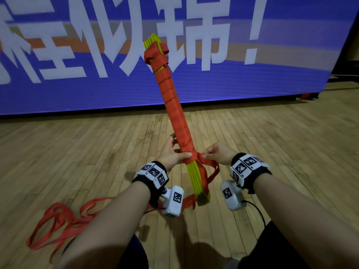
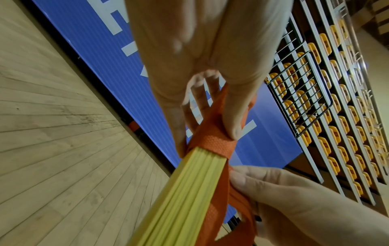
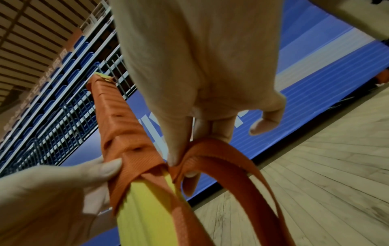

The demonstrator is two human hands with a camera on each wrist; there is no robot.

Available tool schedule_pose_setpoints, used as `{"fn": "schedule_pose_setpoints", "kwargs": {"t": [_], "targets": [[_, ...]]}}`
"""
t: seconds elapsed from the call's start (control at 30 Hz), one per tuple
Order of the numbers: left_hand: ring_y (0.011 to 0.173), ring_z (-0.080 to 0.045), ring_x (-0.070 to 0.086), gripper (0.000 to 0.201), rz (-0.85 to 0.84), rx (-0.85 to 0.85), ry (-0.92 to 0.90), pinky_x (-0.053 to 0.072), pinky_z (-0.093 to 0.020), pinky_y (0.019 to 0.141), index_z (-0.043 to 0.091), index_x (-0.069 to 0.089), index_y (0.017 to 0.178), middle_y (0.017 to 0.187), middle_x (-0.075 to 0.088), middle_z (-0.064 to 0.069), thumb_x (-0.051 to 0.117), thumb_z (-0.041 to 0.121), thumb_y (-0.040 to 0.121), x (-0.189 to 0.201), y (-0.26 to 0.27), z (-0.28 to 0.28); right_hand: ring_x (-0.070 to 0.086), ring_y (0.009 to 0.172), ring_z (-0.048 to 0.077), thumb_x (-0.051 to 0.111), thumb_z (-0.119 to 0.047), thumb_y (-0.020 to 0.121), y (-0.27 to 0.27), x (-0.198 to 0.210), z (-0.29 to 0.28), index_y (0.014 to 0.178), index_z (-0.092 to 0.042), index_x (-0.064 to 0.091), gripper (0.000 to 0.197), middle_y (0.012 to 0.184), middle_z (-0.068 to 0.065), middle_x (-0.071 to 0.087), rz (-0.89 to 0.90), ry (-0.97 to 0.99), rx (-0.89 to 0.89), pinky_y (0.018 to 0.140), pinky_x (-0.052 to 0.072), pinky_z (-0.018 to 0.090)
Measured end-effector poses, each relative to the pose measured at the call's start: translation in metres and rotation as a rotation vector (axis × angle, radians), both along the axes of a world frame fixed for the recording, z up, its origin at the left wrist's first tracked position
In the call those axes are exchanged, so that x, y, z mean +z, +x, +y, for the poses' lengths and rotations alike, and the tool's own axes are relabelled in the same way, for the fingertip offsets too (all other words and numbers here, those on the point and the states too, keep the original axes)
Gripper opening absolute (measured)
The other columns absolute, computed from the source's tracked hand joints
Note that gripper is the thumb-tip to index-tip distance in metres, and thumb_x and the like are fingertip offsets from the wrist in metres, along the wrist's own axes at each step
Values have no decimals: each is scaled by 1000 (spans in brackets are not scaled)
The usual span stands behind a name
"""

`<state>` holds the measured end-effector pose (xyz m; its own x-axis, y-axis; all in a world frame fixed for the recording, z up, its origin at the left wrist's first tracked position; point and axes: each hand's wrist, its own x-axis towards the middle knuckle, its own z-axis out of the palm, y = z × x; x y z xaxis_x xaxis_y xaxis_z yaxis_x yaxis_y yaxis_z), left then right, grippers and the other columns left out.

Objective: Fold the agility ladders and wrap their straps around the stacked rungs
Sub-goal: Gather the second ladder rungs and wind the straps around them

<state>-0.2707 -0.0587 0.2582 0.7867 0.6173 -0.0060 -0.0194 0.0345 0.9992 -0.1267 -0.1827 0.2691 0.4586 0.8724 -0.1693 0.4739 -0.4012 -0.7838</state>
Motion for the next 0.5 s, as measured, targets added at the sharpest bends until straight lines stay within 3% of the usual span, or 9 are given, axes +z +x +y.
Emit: {"fn": "schedule_pose_setpoints", "kwargs": {"t": [0.1,0.23,0.3,0.4,0.5], "targets": [[99,-24,63,79,11,48,33,58,-40,70,18,35,137,113,52,4,73,-9,73,1,2,-3,67,85,17,58,-12,93,-5,1,3,100,-5,72,17,94,10,72,-17,0,21,87,54,30],[89,-16,64,75,6,85,69,58,-35,62,22,36,128,108,52,3,76,-7,72,4,3,-5,60,67,1,62,-14,91,-12,6,3,101,-9,72,16,74,-7,66,-70,-4,46,64,47,8],[86,-15,64,74,0,103,79,59,-34,58,22,36,126,106,51,3,76,-7,72,5,2,-6,57,64,-1,65,-19,89,-14,8,3,100,-11,73,16,70,-9,63,-103,-14,64,54,41,2],[90,-22,66,73,3,112,89,59,-35,58,24,36,122,113,53,-3,77,-7,70,5,3,-6,54,59,1,72,-27,83,-19,9,4,86,-12,72,16,65,-7,60,-126,-55,76,48,40,5],[92,-28,68,75,15,109,96,60,-42,61,25,36,122,119,54,-10,79,-5,69,3,3,-7,52,57,6,76,-30,78,-21,3,9,63,-19,64,22,59,-6,57,-157,-44,32,57,44,17]]}}
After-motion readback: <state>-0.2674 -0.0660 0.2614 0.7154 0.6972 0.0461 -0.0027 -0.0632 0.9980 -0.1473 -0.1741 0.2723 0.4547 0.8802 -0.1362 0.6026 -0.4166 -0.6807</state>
